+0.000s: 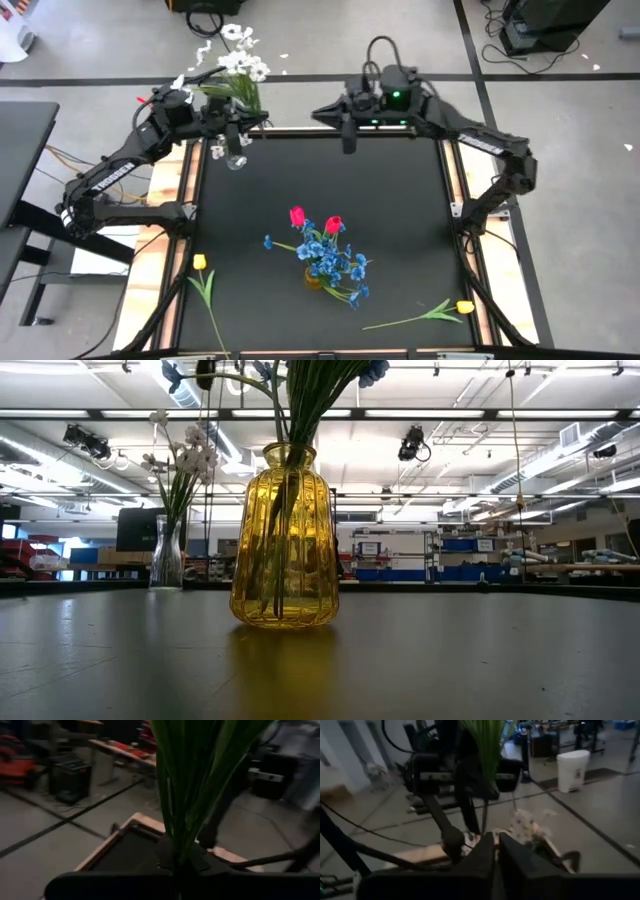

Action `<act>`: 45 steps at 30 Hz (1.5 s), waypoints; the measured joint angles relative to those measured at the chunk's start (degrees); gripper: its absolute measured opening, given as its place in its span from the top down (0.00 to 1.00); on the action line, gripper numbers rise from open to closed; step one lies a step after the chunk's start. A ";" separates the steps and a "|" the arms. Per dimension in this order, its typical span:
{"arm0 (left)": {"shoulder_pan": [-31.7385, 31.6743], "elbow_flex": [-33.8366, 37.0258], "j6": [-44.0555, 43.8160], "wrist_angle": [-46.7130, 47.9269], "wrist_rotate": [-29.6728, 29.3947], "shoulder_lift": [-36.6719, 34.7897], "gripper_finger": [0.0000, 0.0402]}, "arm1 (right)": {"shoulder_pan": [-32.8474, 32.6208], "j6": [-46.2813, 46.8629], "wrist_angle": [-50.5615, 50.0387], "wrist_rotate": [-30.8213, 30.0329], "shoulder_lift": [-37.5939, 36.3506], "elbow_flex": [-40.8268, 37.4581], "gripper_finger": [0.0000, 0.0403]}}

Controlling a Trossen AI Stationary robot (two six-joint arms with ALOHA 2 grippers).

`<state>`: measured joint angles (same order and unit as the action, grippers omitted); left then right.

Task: Sort flowers into vase by color
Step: Put the white flowers into the transparent vase

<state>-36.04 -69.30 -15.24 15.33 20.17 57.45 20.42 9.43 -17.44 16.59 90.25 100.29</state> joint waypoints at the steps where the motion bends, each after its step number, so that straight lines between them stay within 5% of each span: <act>1: -0.29 -0.01 0.06 0.91 -1.14 -0.65 0.99 | 0.11 -1.16 -1.77 -0.40 -1.07 0.00 0.94; 16: -2.81 -0.02 5.99 9.59 -2.59 -8.88 1.00 | 2.67 -4.51 -4.63 -4.09 -13.37 -5.37 0.98; 22: -2.79 0.00 9.45 16.02 -3.43 -11.80 1.00 | 2.65 -4.52 -4.67 -7.98 -13.40 -6.12 0.91; 35: -2.79 0.90 13.84 28.47 -22.67 -22.27 1.00 | 2.65 -4.51 -4.49 -7.97 -13.39 -6.05 0.89; 45: -2.79 17.57 15.15 11.04 -30.17 -28.44 0.99 | 2.65 -4.51 -4.47 -7.95 -13.39 -6.05 0.89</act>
<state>-38.83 -51.73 -0.10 26.37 -9.99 29.01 23.07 4.93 -21.91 8.64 76.86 94.24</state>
